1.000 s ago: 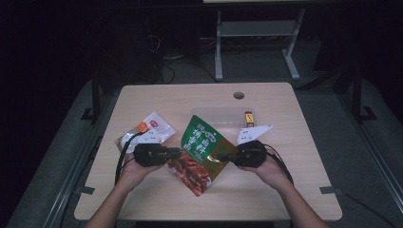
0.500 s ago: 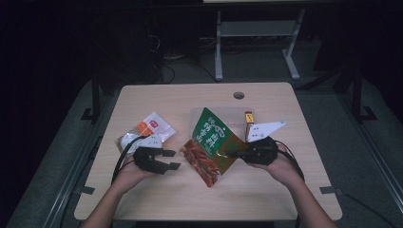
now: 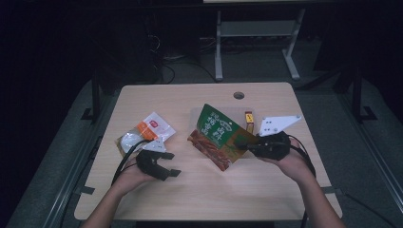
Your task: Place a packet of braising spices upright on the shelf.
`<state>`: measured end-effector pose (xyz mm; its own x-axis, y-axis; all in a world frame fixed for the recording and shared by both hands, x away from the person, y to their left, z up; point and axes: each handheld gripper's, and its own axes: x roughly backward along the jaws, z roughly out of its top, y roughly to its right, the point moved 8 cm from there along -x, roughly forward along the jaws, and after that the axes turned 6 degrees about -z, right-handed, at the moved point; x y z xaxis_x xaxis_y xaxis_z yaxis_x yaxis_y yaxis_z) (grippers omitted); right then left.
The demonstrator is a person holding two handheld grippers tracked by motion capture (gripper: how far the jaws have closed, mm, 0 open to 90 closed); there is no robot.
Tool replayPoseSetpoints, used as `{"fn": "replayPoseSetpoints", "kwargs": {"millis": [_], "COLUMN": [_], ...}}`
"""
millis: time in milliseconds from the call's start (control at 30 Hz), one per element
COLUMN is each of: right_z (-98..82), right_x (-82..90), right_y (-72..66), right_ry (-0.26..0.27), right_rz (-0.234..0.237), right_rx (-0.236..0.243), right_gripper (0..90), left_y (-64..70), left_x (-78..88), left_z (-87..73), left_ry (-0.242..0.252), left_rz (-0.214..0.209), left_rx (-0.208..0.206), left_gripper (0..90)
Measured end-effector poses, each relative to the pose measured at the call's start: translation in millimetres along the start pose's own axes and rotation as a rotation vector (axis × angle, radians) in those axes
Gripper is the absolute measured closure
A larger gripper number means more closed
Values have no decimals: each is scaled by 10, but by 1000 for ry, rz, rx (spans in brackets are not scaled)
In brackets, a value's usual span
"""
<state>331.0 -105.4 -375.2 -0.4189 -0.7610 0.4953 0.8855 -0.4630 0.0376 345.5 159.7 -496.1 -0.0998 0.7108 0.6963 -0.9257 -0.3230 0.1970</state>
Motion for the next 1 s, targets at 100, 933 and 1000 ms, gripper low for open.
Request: {"fn": "replayPoseSetpoints", "kwargs": {"millis": [100,933,1000], "right_z": [32,377,402], "right_x": [51,232,244], "right_y": [31,506,547], "right_ry": [0,16,22], "right_rz": [-13,-137,-149], "right_rx": [11,-22,-27], "right_gripper": [900,900,900], "left_y": [31,72,75], "left_x": [-46,-88,-90], "left_z": [-6,-11,-12], "left_ry": [-7,-1,-2], "left_rz": [-9,-22,-24], "left_rx": [4,-1,-1], "left_gripper": [228,226,226]}}
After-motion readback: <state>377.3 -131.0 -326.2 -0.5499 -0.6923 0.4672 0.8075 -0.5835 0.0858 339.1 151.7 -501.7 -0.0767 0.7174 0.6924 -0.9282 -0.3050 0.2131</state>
